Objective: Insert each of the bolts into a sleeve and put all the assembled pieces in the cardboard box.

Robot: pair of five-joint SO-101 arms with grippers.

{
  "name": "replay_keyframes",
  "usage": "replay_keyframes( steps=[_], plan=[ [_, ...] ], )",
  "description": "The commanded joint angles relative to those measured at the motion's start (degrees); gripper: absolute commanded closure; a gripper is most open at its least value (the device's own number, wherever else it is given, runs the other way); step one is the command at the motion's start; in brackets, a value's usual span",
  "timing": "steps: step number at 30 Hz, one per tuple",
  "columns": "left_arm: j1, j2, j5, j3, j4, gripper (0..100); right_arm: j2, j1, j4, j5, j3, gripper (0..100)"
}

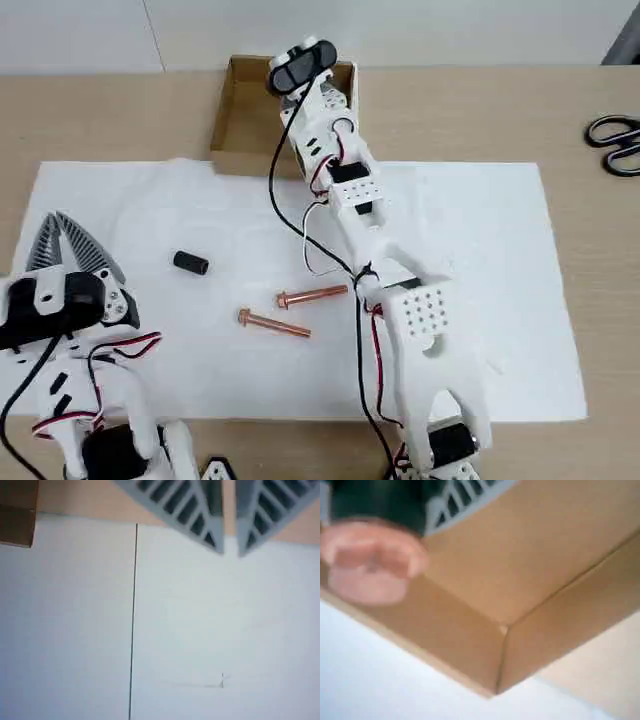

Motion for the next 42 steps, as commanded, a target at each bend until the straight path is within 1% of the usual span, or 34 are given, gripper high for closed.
replay_keyframes(
  steps=[1, 5, 12, 14, 16, 18, 19, 22, 25, 29, 30, 33, 39, 42],
  plan=[
    [-0.3, -0.4, 0.3, -0.1, -1.3, 99, 4.2, -0.3, 5.2, -0.7, -15.1, 99.1],
    [-0.3, -0.4, 0.3, 1.1, -1.3, 99, 11.1, -0.1, 14.0, -0.5, -25.2, 99.1],
    [-0.3, -0.4, 0.2, 1.6, -1.3, 99, 18.5, -0.5, 23.2, -0.5, -36.9, 98.8],
    [-0.4, -0.4, 0.1, 1.6, -1.3, 99, 19.1, -0.7, 25.0, -0.5, -38.4, 95.6],
    [-0.9, -0.4, 0.2, 1.5, -1.3, 99, 19.1, -0.7, 26.3, -0.5, -39.0, 89.1],
    [-3.6, -0.8, 0.2, 1.5, -1.3, 99, 18.9, -0.7, 27.4, -0.5, -39.0, 83.2],
    [-5.3, -1.1, 0.2, 1.5, -1.3, 99, 18.9, -0.7, 27.7, -0.5, -39.0, 81.8],
    [-10.3, -1.2, 0.2, 1.5, -1.3, 99, 18.9, -0.7, 27.6, -0.5, -39.1, 83.3],
    [-13.9, -1.2, 0.3, 1.5, -1.3, 99, 18.9, -0.7, 27.6, -0.5, -40.7, 84.8],
    [-15.7, -1.2, 0.3, 1.5, -1.3, 99, 18.9, -0.9, 28.3, -0.8, -47.5, 84.9],
    [-15.7, -1.2, 0.3, 1.5, -1.2, 99, 18.9, -1.1, 29.8, -0.8, -49.7, 84.9],
    [-16.9, -1.2, 0.3, 1.5, -1.1, 99, 18.8, -2.4, 40.6, -0.9, -57.0, 84.9],
    [-21.7, -1.2, 0.3, 1.5, -1.1, 99, 16.2, -6.5, 59.3, -1.1, -57.0, 84.8],
    [-24.1, -1.2, 0.3, 1.5, -1.1, 99, 13.9, -9.1, 66.6, -4.0, -57.0, 84.8]
  ],
)
